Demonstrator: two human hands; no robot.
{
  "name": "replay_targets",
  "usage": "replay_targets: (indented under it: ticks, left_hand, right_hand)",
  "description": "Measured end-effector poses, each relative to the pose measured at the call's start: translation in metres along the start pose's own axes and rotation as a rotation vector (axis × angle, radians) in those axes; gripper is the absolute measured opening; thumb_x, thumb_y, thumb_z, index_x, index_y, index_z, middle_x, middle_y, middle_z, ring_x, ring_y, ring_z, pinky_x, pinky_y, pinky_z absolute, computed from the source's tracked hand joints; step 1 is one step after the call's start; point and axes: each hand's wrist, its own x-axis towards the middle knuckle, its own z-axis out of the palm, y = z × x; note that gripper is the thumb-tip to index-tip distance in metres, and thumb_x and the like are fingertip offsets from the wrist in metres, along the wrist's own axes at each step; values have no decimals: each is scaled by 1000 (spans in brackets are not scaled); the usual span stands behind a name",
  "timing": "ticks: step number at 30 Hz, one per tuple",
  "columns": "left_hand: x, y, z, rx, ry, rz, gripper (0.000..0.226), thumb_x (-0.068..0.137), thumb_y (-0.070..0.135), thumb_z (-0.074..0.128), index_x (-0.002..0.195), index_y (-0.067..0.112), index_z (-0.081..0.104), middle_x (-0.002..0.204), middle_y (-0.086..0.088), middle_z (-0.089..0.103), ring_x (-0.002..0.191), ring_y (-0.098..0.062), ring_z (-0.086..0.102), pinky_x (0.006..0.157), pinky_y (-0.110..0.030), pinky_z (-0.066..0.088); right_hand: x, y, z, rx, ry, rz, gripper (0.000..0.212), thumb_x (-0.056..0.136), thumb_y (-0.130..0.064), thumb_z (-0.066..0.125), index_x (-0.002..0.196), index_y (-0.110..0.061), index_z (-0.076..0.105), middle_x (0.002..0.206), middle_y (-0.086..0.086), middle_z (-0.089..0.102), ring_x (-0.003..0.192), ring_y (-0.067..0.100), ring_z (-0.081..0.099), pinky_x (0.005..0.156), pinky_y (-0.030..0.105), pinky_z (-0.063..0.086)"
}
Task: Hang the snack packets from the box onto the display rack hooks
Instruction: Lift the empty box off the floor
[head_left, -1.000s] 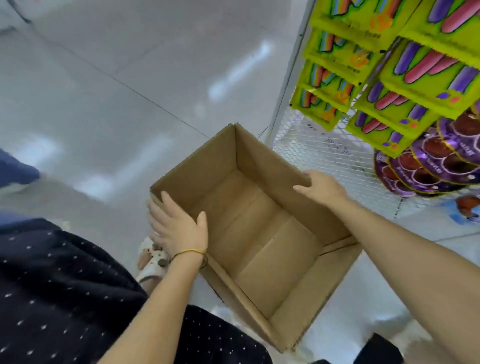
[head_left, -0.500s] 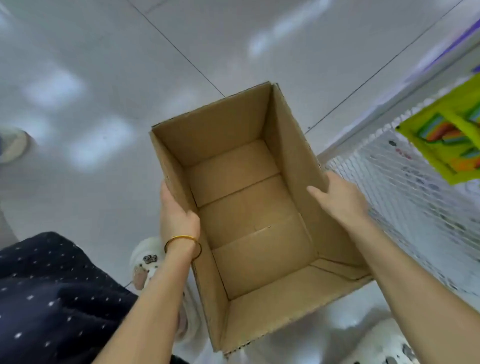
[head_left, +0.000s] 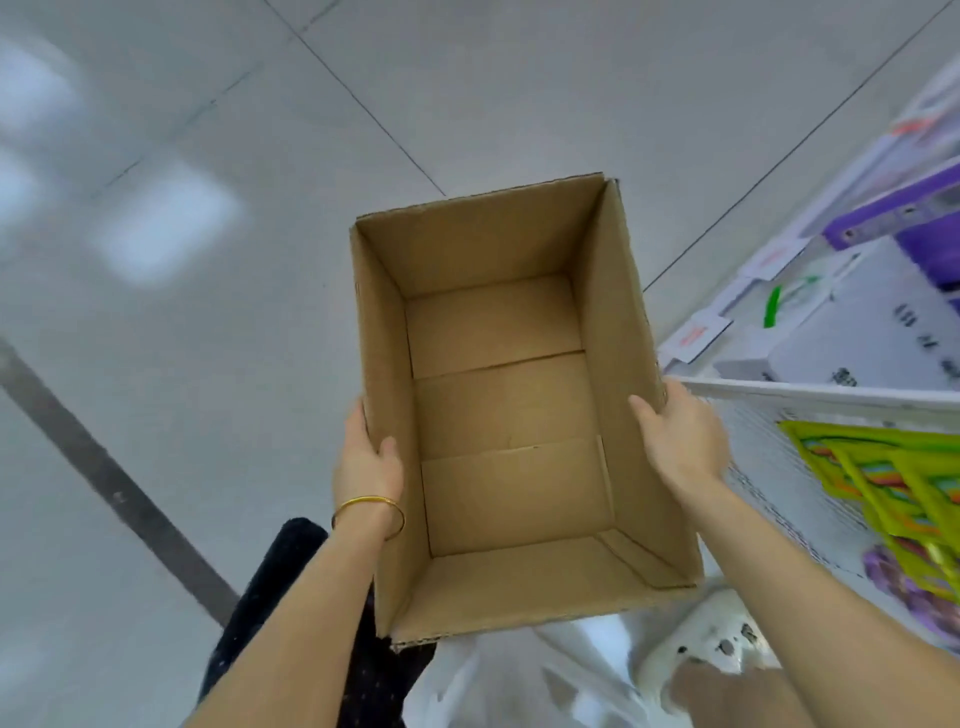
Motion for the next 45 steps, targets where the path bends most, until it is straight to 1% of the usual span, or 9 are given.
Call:
replay_targets:
  ticks: [6, 10, 12, 16, 21, 30, 34, 42, 45]
  left_hand:
    - [-25, 141, -130, 153, -45, 107, 59, 95, 15, 47, 146, 27, 21, 141, 3, 45, 124, -26, 48, 97, -34, 38]
    - [-25, 256, -182, 234, -82, 218, 57, 96, 19, 45, 147, 24, 20, 147, 2, 38, 131, -24, 41, 103, -37, 33]
    - [-18, 317, -190, 228, -134, 287, 56, 96, 15, 45, 147, 17, 22, 149, -1, 35, 134, -23, 36, 109, -37, 29]
    - [11, 445, -177, 252, -250, 398, 48, 91, 12, 50, 137, 14, 37, 136, -8, 51, 123, -29, 50, 103, -48, 40]
    - [46, 622, -139, 324, -281, 501, 50, 91, 12, 51, 138, 15, 37, 135, -8, 52, 122, -30, 51, 103, -48, 41]
    - [112, 938, -4, 400, -353, 649, 42, 92, 14, 50, 132, 18, 41, 125, -10, 58, 106, -31, 58, 94, -46, 47]
    - [129, 1093, 87, 412, -434, 661, 51, 93, 14, 51, 140, 17, 34, 136, -8, 50, 120, -30, 51, 102, -47, 41]
    - [151, 1399, 332, 473, -587, 771, 50, 91, 15, 52, 139, 17, 36, 136, -8, 51, 121, -30, 51, 101, -49, 43]
    - [156, 1515, 423, 463, -600, 783, 50, 89, 15, 52, 137, 23, 39, 133, -4, 54, 111, -28, 57, 98, -47, 46]
  right_hand:
    - [-36, -102, -130, 73, -16, 128, 29, 94, -35, 49, 98, -7, 56, 88, 13, 61, 89, 36, 57, 68, 36, 40]
    - [-33, -152, -216, 162, 22, 205, 32, 94, -39, 49, 105, -11, 58, 96, 13, 64, 90, 34, 58, 73, 38, 47]
    - [-19, -168, -259, 197, 50, 243, 30, 94, -38, 49, 106, -13, 58, 96, 13, 65, 90, 34, 58, 72, 36, 45]
    - [30, -185, -345, 259, 102, 367, 33, 95, -38, 49, 112, -11, 55, 101, 9, 61, 102, 34, 56, 71, 31, 35]
    - [137, -201, -444, 370, 92, 445, 40, 94, -40, 49, 122, -11, 53, 119, 13, 60, 109, 33, 54, 74, 32, 35]
    - [368, -200, -635, 440, 185, 499, 42, 96, -36, 48, 125, -6, 50, 122, 15, 58, 110, 34, 53, 76, 33, 36]
    - [489, -176, -736, 431, 224, 586, 44, 95, -39, 48, 127, -8, 50, 121, 15, 58, 109, 33, 55, 77, 34, 41]
    - [741, -70, -922, 470, 313, 742, 40, 94, -41, 50, 113, -7, 55, 111, 12, 60, 101, 31, 57, 69, 31, 38]
    - [854, -27, -999, 508, 317, 739, 36, 93, -40, 51, 108, -7, 55, 112, 12, 60, 99, 31, 57, 68, 31, 38]
